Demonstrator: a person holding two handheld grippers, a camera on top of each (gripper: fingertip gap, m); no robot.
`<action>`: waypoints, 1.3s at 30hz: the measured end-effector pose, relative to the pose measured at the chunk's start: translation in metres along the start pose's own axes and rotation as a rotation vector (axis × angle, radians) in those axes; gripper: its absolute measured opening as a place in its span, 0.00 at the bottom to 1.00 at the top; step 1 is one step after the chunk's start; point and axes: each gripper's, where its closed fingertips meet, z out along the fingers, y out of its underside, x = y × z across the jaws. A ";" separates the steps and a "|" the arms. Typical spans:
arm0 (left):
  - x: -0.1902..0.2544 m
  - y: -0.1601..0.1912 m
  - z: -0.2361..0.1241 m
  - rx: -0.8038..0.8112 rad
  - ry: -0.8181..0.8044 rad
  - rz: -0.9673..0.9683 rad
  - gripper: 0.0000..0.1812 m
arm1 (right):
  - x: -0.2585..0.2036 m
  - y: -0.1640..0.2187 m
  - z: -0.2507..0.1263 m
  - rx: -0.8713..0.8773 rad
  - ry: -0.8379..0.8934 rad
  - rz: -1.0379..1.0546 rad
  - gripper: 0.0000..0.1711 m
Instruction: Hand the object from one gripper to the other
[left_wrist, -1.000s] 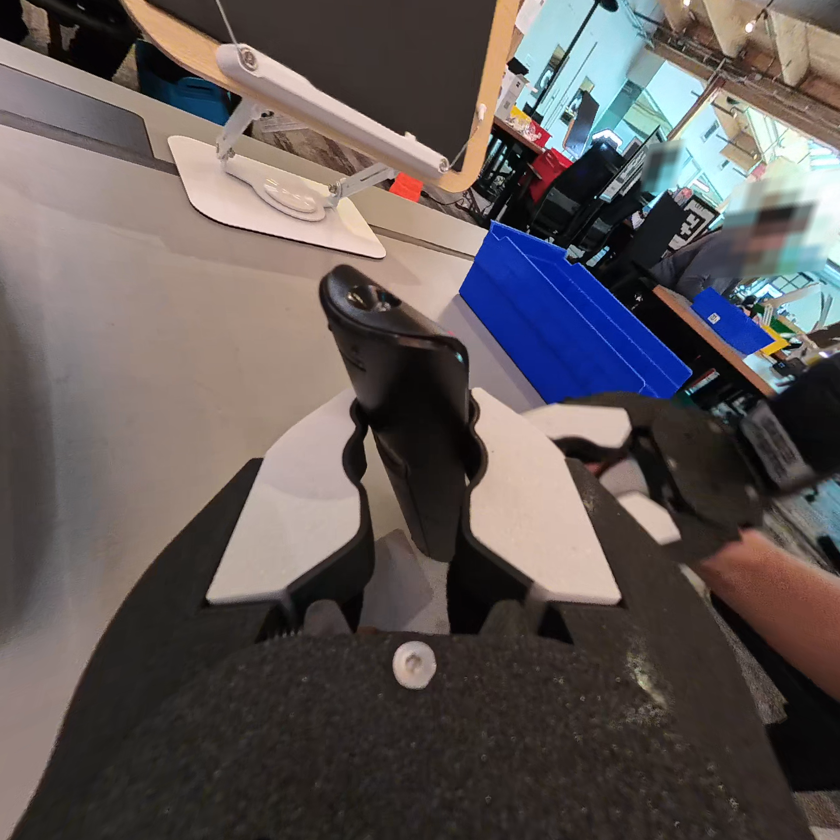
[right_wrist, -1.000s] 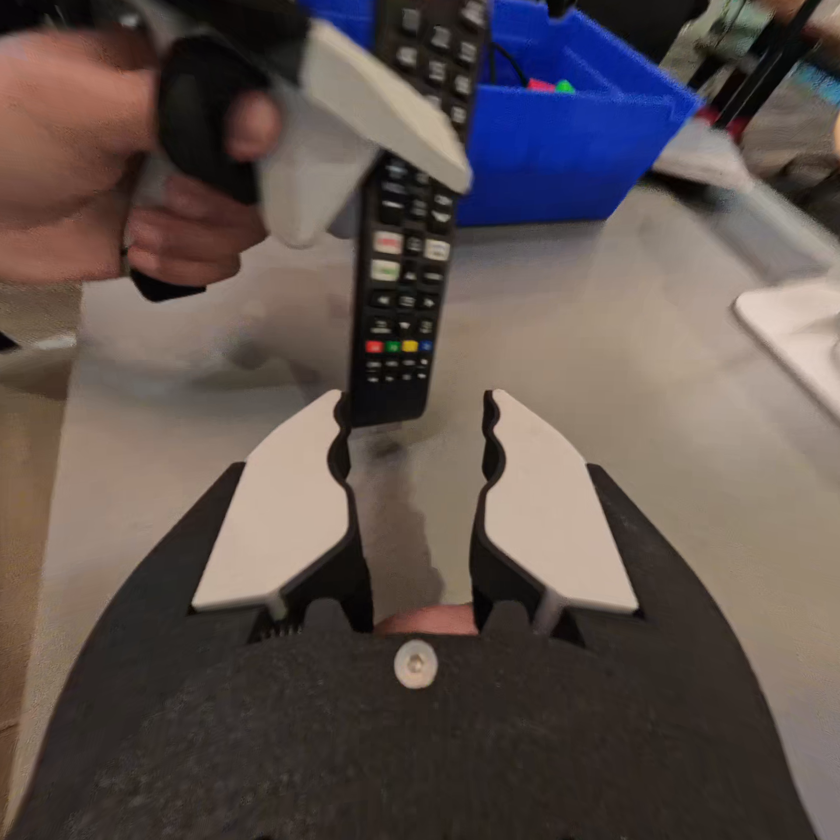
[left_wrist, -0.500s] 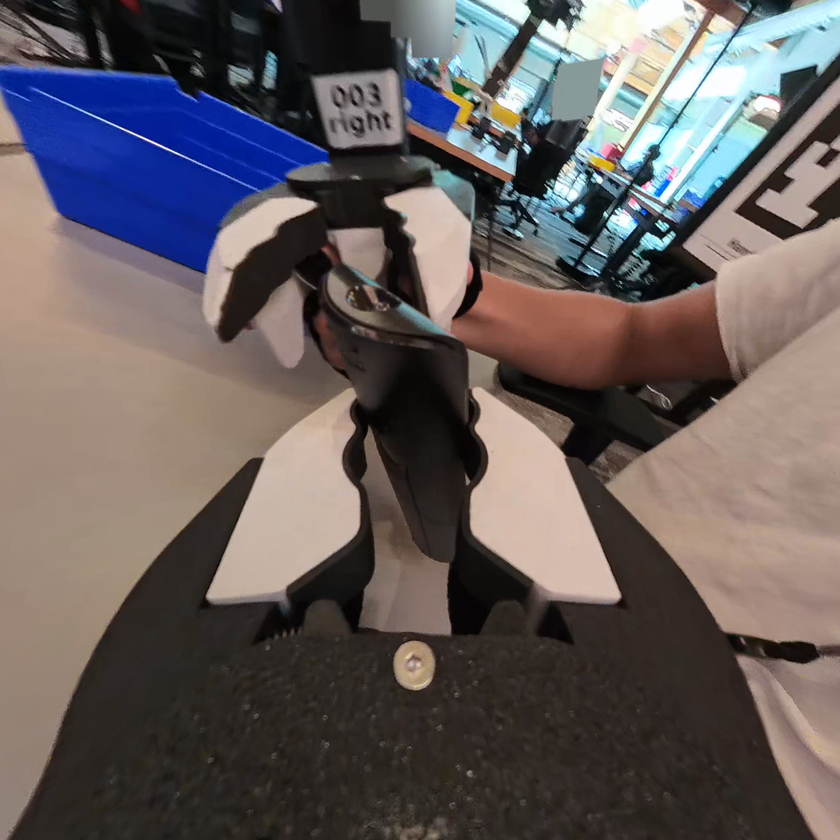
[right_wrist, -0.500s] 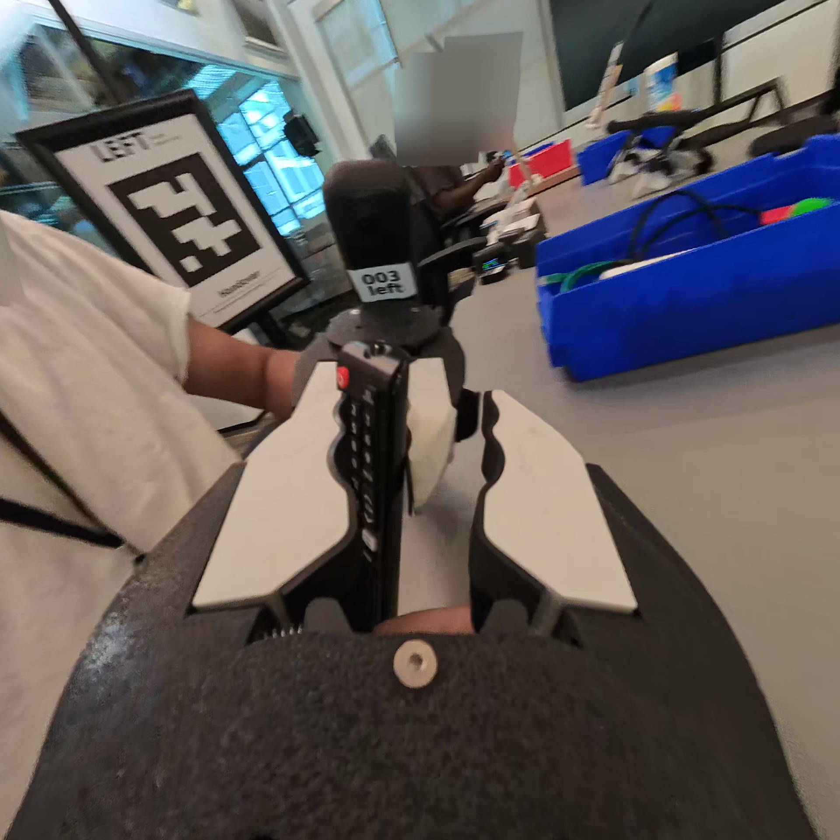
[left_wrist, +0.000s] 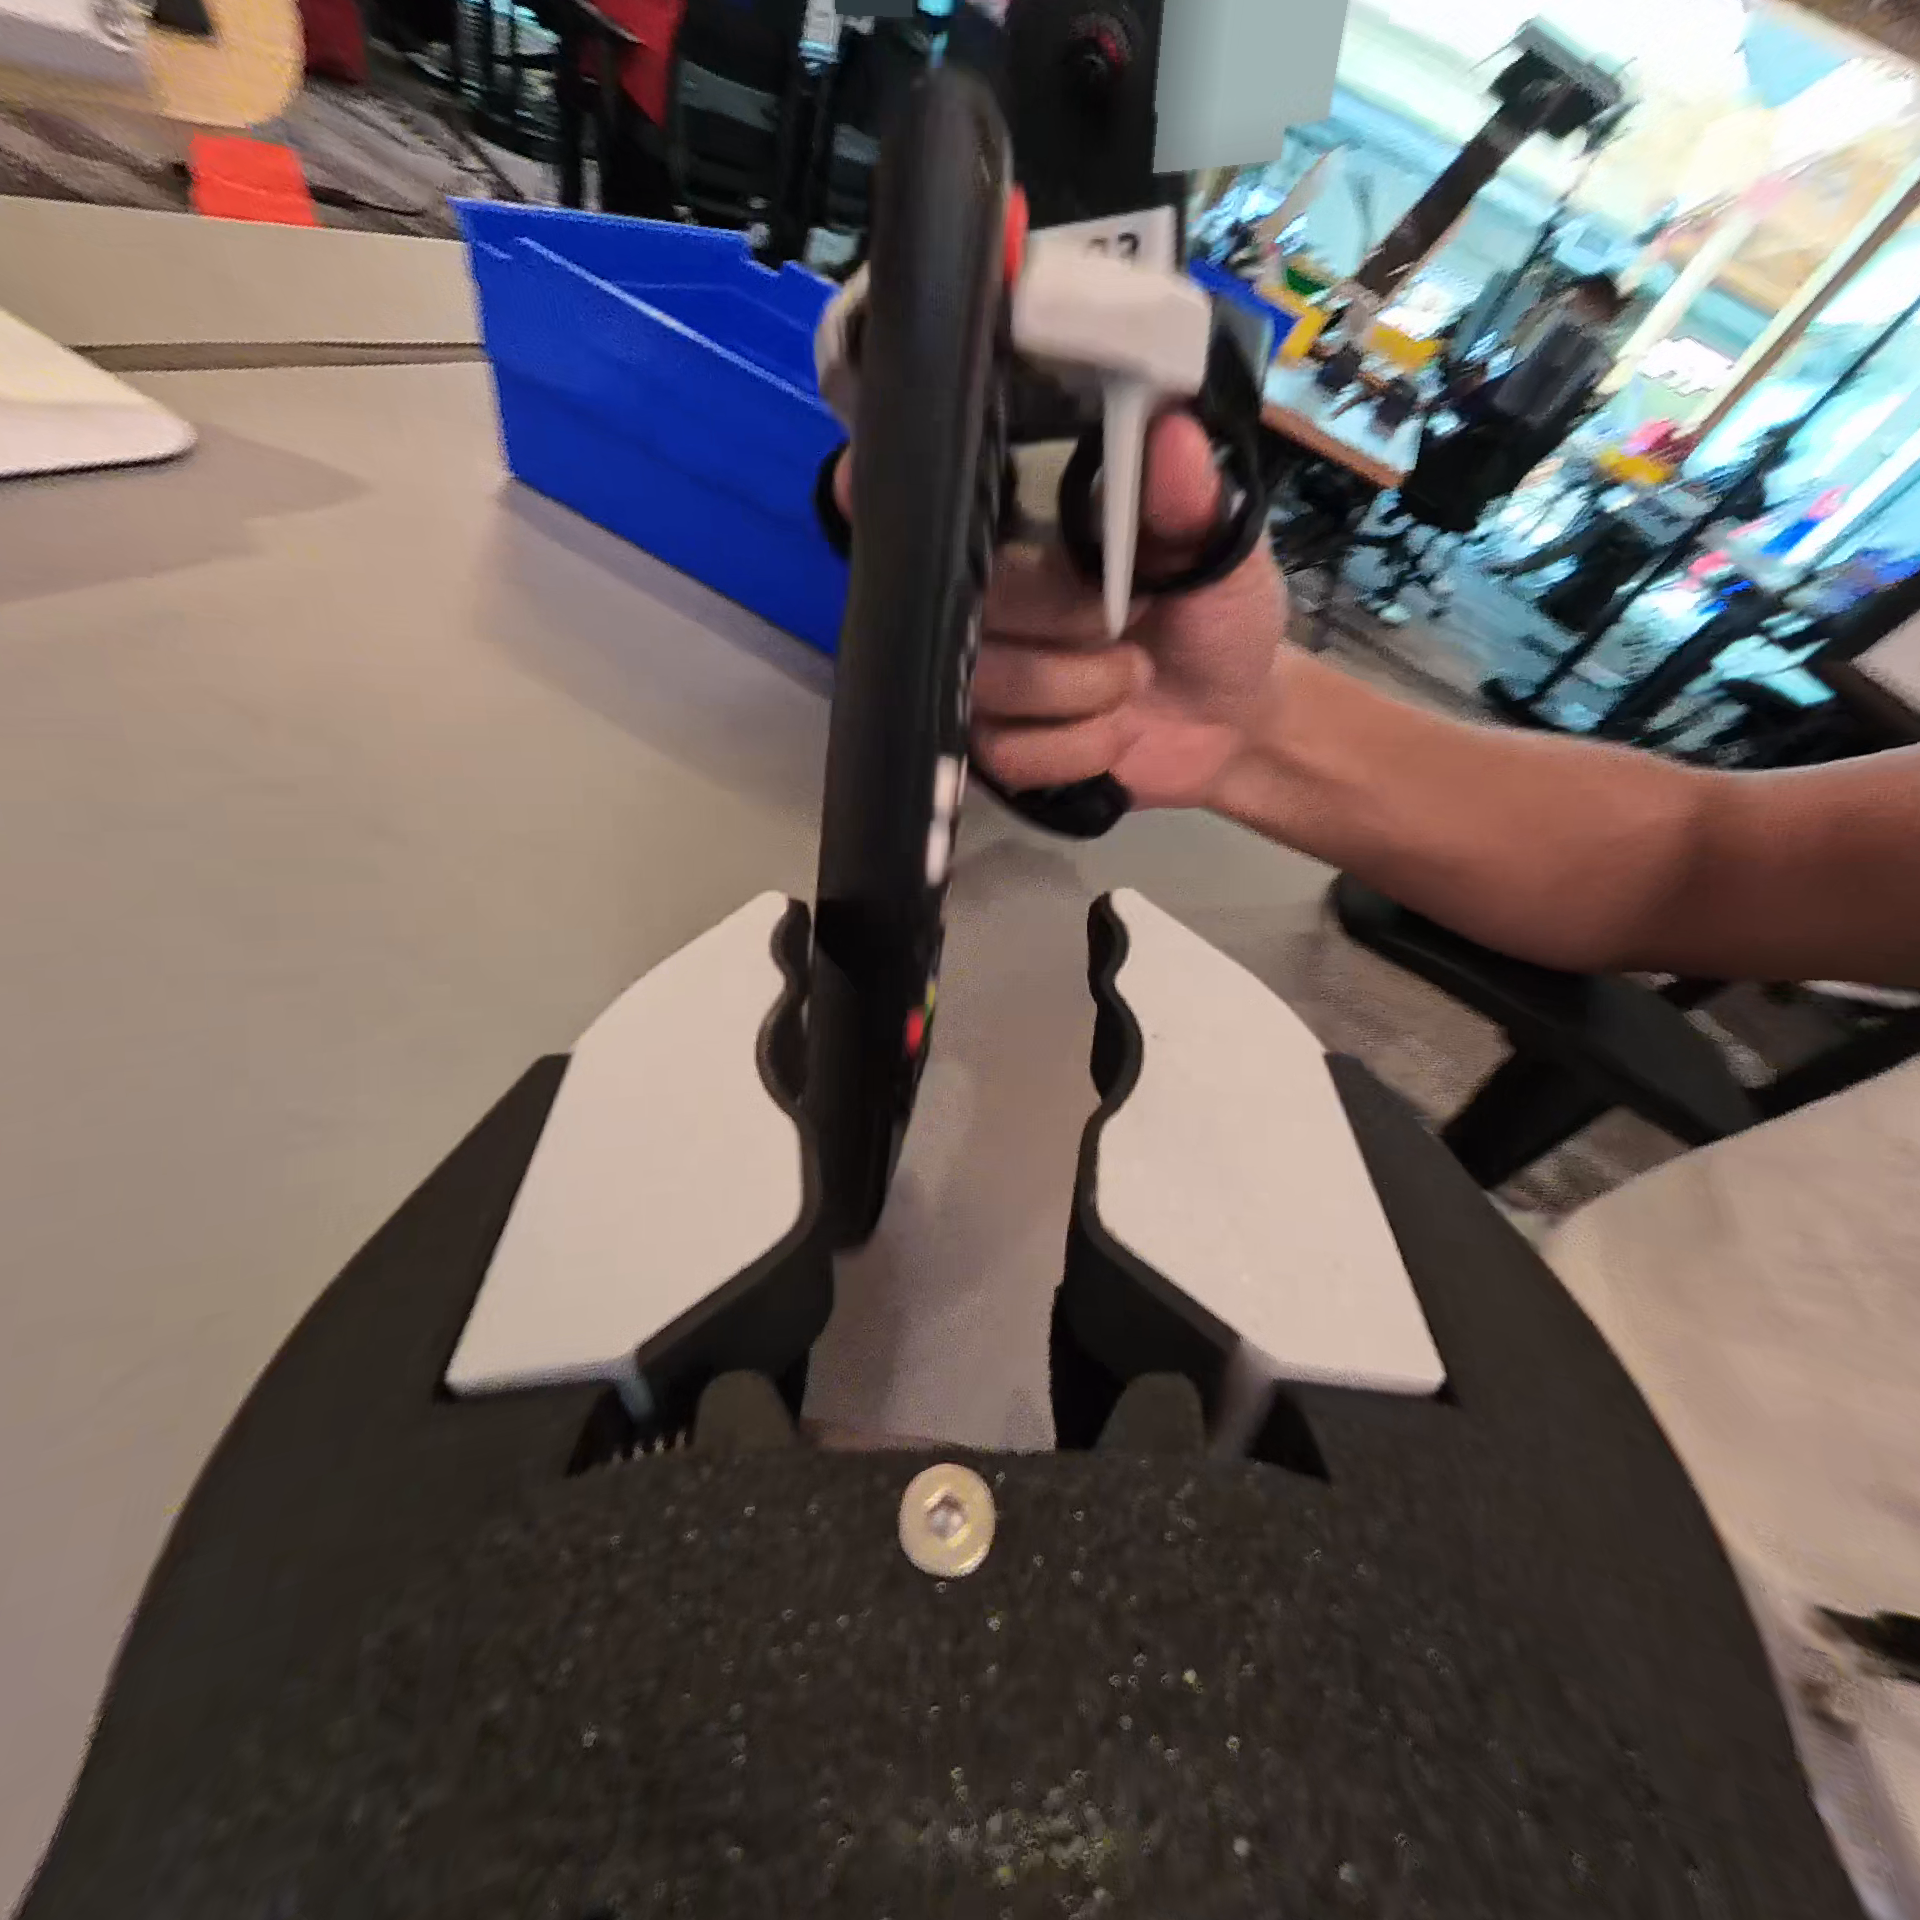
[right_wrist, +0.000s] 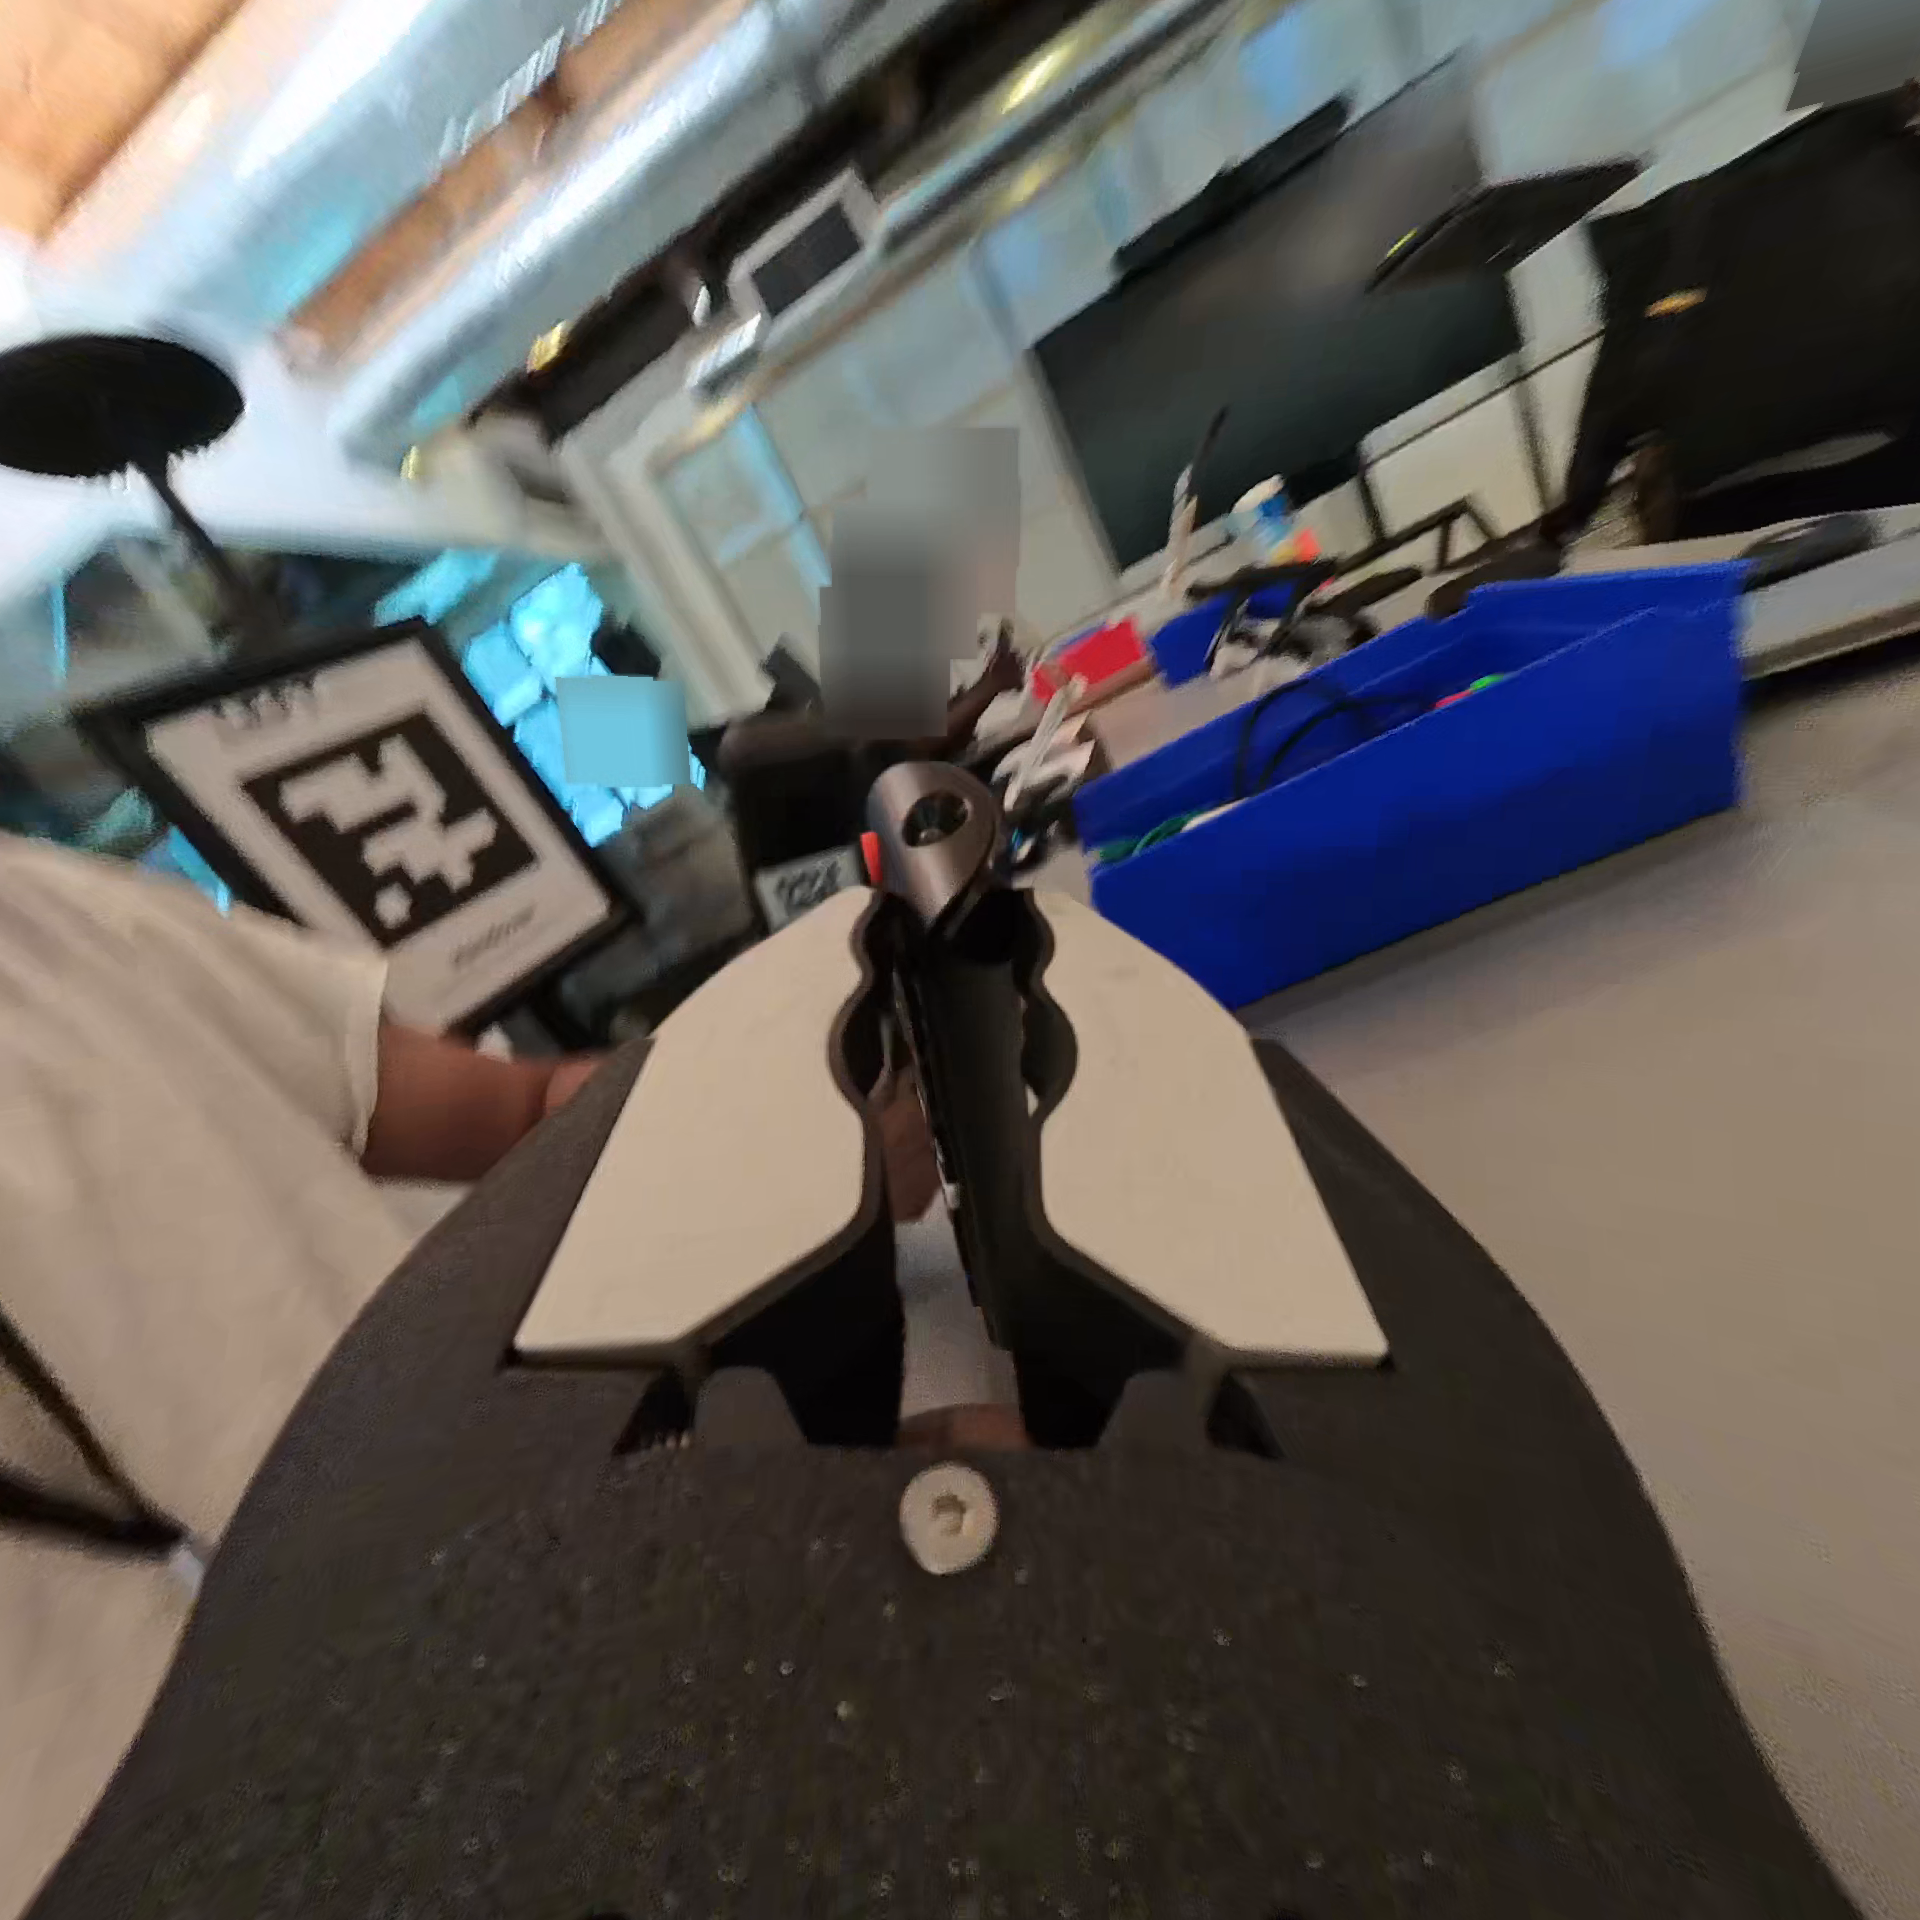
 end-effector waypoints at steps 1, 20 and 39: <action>-0.006 0.003 -0.002 -0.015 -0.044 0.039 0.28 | 0.007 -0.009 -0.006 0.065 0.025 0.051 0.13; 0.006 -0.028 -0.029 0.180 0.064 -0.028 0.13 | 0.007 -0.020 -0.015 0.232 -0.087 0.218 0.18; -0.010 0.022 -0.035 -0.197 0.116 -0.254 0.13 | 0.029 0.069 -0.029 -0.842 0.491 -1.262 0.43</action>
